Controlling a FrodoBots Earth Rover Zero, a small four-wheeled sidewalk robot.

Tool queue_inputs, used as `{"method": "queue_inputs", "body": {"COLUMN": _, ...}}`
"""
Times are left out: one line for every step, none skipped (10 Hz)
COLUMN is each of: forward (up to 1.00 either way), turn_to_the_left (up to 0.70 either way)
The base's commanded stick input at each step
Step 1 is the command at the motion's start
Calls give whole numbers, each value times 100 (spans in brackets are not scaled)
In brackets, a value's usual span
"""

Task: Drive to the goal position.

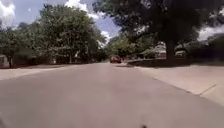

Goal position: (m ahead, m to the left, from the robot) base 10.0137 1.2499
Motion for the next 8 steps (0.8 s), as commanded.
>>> {"method": "queue_inputs", "body": {"forward": 85, "turn_to_the_left": 0}}
{"method": "queue_inputs", "body": {"forward": 85, "turn_to_the_left": 0}}
{"method": "queue_inputs", "body": {"forward": 85, "turn_to_the_left": 0}}
{"method": "queue_inputs", "body": {"forward": 85, "turn_to_the_left": 0}}
{"method": "queue_inputs", "body": {"forward": 85, "turn_to_the_left": 0}}
{"method": "queue_inputs", "body": {"forward": 85, "turn_to_the_left": 0}}
{"method": "queue_inputs", "body": {"forward": 85, "turn_to_the_left": 0}}
{"method": "queue_inputs", "body": {"forward": 85, "turn_to_the_left": 0}}
